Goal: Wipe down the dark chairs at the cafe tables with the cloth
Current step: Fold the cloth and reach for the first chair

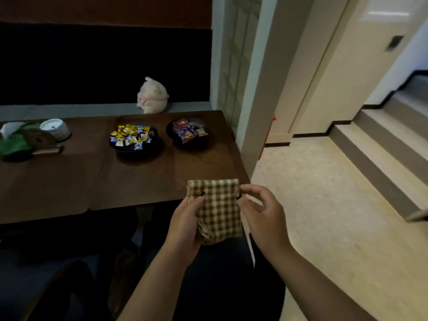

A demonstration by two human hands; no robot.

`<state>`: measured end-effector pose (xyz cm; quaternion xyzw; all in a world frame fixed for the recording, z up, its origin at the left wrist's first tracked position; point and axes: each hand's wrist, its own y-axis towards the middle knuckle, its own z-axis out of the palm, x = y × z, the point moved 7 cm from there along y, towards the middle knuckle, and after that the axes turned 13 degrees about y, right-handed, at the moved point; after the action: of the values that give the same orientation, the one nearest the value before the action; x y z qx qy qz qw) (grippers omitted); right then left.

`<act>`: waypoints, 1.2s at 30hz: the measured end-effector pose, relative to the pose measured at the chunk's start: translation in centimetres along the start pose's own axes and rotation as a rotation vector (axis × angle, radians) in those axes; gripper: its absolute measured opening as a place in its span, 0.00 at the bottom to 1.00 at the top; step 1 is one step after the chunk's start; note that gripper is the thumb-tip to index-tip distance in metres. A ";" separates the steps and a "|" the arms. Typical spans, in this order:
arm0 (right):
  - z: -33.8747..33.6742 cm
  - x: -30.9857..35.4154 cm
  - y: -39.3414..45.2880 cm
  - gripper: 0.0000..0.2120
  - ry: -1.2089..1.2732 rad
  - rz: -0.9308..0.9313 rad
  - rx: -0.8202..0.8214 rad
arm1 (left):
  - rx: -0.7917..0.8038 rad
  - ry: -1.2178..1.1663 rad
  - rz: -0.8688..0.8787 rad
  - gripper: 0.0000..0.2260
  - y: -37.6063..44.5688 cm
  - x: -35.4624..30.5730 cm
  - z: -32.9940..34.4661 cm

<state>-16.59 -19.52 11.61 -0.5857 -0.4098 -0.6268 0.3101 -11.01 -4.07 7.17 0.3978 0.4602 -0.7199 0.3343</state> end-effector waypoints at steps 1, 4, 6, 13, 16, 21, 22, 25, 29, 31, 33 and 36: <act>-0.5 -0.9 -0.7 0.10 0.046 0.128 -0.061 | 0.012 0.028 -0.019 0.10 -0.5 0.7 0.0; -1.1 -4.3 -4.0 0.23 0.159 0.478 -0.115 | 0.062 0.092 -0.054 0.09 -1.9 2.8 0.6; -1.7 -6.1 -6.7 0.29 0.189 0.626 -0.116 | 0.084 0.108 -0.094 0.09 -2.7 4.3 1.4; -9.0 -8.0 -11.0 0.10 0.221 0.672 -0.339 | 0.112 0.127 -0.174 0.15 -4.2 7.6 4.9; -14.8 -8.2 -10.3 0.06 0.261 0.578 -0.567 | 0.097 0.102 -0.200 0.16 -3.2 8.0 6.0; -21.9 -9.6 -6.2 0.16 0.101 0.416 -0.652 | 0.014 0.112 -0.249 0.14 -0.6 11.8 8.4; -22.6 -10.5 -5.2 0.16 0.074 0.394 -0.619 | -0.017 0.111 -0.264 0.13 0.0 13.2 8.8; -22.9 -13.7 -2.4 0.15 0.043 0.377 -0.489 | -0.137 0.136 -0.316 0.12 1.8 18.2 9.4; -20.8 -18.9 -0.4 0.12 -0.023 0.373 -0.249 | -0.286 0.164 -0.399 0.14 4.3 24.4 9.1; -19.3 -21.4 -0.6 0.12 -0.103 0.352 -0.125 | -0.325 0.160 -0.425 0.15 5.5 26.9 9.0; -17.4 -23.3 -1.8 0.15 -0.198 0.305 0.045 | -0.357 0.145 -0.450 0.17 6.5 28.9 8.8; -13.8 -25.6 -5.1 0.16 -0.224 0.233 0.422 | -0.352 0.185 -0.444 0.18 8.1 30.9 8.3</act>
<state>-24.49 -31.56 -14.12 -0.6169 -0.4930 -0.4192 0.4479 -20.56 -18.15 -21.04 0.2871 0.6822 -0.6452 0.1894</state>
